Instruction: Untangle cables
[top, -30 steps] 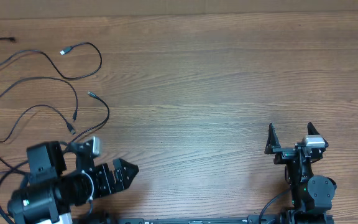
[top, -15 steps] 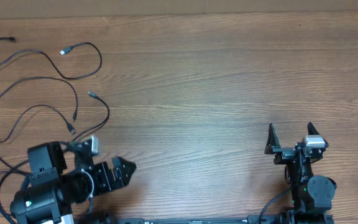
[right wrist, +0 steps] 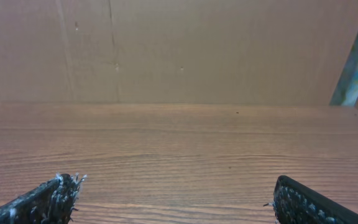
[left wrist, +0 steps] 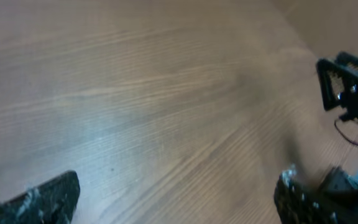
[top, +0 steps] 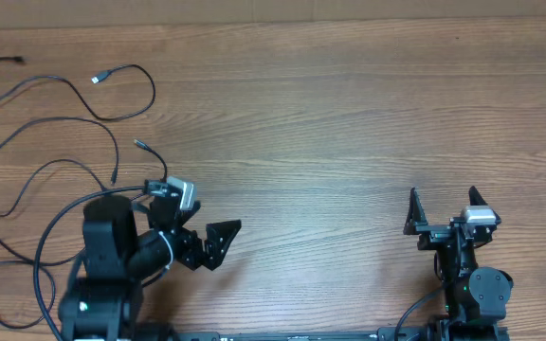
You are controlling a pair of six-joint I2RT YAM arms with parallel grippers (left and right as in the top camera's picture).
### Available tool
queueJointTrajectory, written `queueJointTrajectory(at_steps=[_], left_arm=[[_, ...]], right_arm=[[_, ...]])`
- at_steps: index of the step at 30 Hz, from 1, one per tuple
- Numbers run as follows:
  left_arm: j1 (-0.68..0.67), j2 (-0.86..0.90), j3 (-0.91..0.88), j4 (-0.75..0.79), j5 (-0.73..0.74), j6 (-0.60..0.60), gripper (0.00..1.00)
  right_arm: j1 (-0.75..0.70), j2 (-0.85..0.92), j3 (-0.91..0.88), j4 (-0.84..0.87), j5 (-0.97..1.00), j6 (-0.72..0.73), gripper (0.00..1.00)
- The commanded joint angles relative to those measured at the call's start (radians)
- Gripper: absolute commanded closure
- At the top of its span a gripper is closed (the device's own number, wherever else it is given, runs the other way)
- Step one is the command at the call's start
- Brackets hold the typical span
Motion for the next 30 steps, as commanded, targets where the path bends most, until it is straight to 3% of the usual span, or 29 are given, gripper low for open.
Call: queueJointTrajectory(at_steps=[1, 8, 21, 24, 30], left_arm=[[-0.017, -0.144, -0.094, 0.103, 0.015, -0.013, 0.0], [0.0, -0.369, -0.142, 0.118, -0.06, 0.008, 0.0], [0.012, -0.56, -0.195, 0.115, -0.133, 0.037, 0.0], [0.013, -0.612, -0.229, 0.13, -0.205, 0.037, 0.0], [0.014, -0.673, -0.338, 0.235, -0.284, 0.036, 0.0]], right_arm=[[-0.001, -0.009, -0.01, 0.005, -0.001, 0.003, 0.0], [-0.001, -0.009, -0.01, 0.005, -0.001, 0.003, 0.0], [-0.001, -0.009, -0.01, 0.005, -0.001, 0.003, 0.0], [-0.001, -0.009, -0.01, 0.005, -0.001, 0.003, 0.0], [-0.001, -0.009, -0.01, 0.005, -0.001, 0.003, 0.0]])
